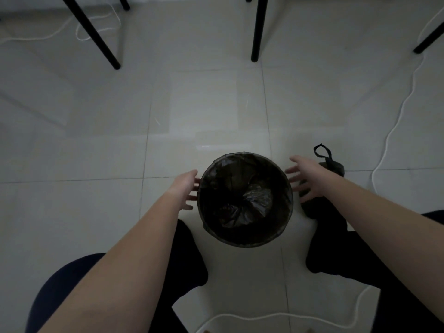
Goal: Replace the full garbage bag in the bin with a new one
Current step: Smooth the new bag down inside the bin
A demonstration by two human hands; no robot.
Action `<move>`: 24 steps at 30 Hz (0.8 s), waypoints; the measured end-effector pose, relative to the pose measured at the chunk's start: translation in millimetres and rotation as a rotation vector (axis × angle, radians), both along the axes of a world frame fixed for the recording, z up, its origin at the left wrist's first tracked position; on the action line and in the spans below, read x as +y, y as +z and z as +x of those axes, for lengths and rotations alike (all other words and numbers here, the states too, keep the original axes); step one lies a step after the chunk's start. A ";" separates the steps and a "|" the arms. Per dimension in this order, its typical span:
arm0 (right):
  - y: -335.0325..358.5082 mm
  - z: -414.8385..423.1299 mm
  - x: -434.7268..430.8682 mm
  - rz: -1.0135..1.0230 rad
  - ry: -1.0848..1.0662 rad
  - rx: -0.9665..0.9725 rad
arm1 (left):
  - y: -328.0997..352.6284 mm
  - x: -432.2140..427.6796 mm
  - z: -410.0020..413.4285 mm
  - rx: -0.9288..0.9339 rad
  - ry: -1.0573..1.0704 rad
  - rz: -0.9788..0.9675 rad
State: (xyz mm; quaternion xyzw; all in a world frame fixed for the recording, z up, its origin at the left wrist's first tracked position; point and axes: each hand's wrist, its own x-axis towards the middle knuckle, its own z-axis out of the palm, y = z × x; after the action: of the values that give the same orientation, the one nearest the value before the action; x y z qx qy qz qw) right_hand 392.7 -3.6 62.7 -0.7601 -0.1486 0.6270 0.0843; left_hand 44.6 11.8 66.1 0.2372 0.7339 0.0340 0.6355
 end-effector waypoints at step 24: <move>-25.3 -35.4 8.5 0.155 -0.144 0.148 | 8.0 6.5 13.0 -0.200 0.105 -0.033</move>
State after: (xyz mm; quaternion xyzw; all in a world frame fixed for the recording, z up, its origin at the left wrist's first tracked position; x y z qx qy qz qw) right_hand 357.3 4.9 37.4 -0.7118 -0.1349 0.6602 0.1982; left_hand 57.6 18.3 74.1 0.1833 0.6786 0.0787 0.7069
